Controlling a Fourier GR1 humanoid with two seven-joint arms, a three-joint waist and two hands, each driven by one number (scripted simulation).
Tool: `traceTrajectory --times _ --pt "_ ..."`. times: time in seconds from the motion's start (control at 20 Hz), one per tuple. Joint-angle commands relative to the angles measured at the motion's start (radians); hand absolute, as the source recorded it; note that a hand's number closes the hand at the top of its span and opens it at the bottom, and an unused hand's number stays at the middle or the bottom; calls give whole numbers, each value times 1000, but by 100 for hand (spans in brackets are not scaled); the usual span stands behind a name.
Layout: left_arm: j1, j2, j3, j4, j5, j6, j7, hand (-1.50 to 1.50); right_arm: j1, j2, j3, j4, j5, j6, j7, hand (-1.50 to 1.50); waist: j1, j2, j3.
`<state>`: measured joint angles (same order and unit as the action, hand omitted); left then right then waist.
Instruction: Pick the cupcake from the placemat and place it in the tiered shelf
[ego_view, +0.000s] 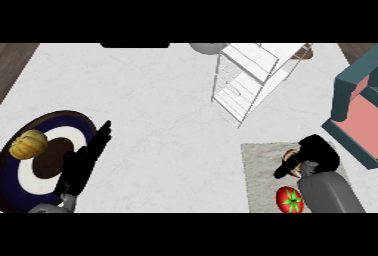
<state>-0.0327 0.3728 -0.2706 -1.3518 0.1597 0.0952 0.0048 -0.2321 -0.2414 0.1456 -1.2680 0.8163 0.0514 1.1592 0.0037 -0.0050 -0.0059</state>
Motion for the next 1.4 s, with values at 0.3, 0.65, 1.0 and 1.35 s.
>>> traceTrajectory --times 0.3,0.65,1.0,1.35 --pt "41 -7 52 -89 -27 -36 59 0 -25 37 -45 17 94 17 56 150 1 4 6" --pt "-5 -71 45 37 -77 -24 -10 0 -46 64 -30 -93 235 52 158 150 -9 4 5" --pt "-30 -72 31 4 -71 -35 26 0 -100 -151 132 -129 43 191 -715 150 24 6 12" --pt "-17 -50 62 16 -62 -35 24 0 -183 -498 -116 -165 -189 234 -1256 150 -16 8 10"
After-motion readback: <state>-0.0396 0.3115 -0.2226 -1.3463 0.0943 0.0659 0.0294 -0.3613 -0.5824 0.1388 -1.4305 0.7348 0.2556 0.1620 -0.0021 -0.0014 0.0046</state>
